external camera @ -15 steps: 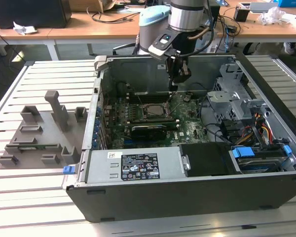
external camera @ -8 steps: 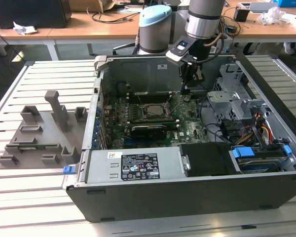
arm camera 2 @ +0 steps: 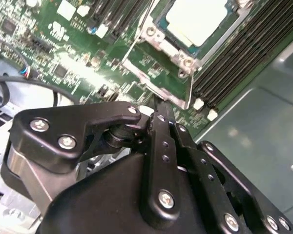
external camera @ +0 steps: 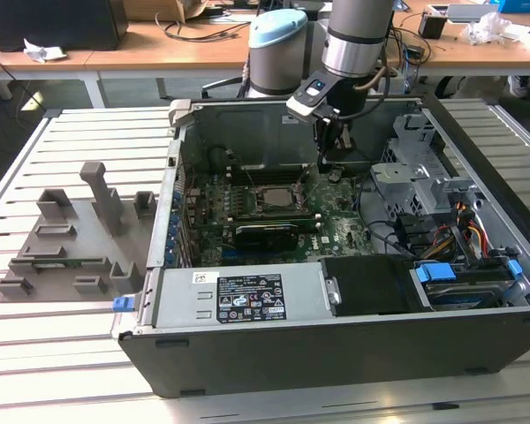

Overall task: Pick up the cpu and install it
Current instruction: 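Close the cpu cover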

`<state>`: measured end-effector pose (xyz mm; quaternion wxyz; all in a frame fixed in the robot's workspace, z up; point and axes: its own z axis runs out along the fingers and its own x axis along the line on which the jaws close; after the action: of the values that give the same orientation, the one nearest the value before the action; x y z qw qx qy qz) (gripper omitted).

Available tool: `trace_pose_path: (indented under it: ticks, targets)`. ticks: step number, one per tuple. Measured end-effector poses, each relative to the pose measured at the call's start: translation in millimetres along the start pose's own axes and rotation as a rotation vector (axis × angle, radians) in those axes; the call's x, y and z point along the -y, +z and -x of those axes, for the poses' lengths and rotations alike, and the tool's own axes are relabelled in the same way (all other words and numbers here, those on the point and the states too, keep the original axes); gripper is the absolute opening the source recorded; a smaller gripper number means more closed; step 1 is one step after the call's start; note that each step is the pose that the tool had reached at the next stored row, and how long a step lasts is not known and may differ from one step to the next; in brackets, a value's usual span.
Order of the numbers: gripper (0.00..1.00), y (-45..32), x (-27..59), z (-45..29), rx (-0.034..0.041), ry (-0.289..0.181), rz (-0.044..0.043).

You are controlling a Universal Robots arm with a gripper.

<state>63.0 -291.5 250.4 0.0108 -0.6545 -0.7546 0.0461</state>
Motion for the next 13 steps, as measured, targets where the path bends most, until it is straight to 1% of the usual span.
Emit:
trace_pose_path:
  ticks: [4,13]
  targets:
    - [0.11,0.6,7.8,-1.1,0.0,0.0,0.0002]
    - [0.11,1.6,19.9,-2.9,-0.0001,0.0,0.0002]
